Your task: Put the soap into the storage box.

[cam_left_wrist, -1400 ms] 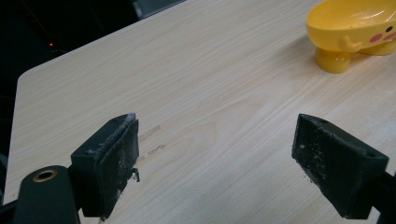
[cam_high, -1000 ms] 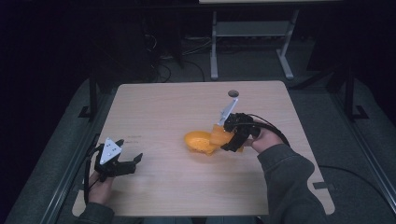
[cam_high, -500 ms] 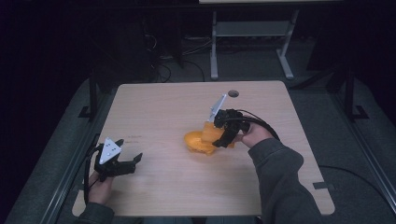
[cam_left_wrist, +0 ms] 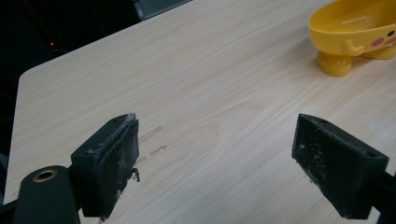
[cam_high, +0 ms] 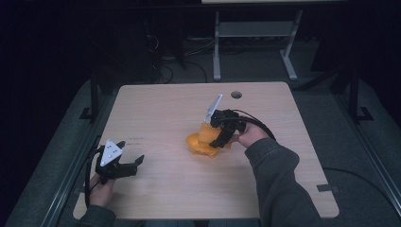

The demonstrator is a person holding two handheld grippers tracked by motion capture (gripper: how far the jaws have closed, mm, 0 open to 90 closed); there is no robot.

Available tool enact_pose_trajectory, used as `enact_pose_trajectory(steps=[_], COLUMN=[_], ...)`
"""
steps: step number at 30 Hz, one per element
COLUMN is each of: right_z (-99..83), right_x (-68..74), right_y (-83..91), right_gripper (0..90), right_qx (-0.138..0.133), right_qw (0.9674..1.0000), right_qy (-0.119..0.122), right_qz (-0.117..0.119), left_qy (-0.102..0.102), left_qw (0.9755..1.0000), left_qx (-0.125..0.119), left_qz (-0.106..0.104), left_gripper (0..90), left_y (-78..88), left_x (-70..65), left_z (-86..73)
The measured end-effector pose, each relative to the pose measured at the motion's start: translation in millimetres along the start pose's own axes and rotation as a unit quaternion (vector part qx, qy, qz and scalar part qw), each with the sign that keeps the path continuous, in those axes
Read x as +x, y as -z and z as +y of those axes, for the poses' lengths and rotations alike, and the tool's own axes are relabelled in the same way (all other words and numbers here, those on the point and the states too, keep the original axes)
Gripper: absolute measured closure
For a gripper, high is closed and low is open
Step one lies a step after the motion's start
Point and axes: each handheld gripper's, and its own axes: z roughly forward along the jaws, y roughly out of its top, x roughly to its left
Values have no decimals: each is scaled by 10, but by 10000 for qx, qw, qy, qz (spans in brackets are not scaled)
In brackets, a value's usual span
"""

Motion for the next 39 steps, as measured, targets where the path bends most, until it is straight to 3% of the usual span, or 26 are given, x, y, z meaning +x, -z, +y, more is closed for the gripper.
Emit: enact_pose_trajectory(steps=[14,39], right_z=[196,268], right_x=[-20,-12], right_y=[-81,-347], right_gripper=[206,205], right_qx=[52,107], right_qw=[9998,9995], right_qy=[160,258], right_qz=[55,168], left_qy=[22,29], left_qw=[10000,10000], left_qx=[-22,-22], left_qz=[-9,-14], left_gripper=[141,141], left_y=[2,1], left_x=[4,6], left_z=[-2,-1])
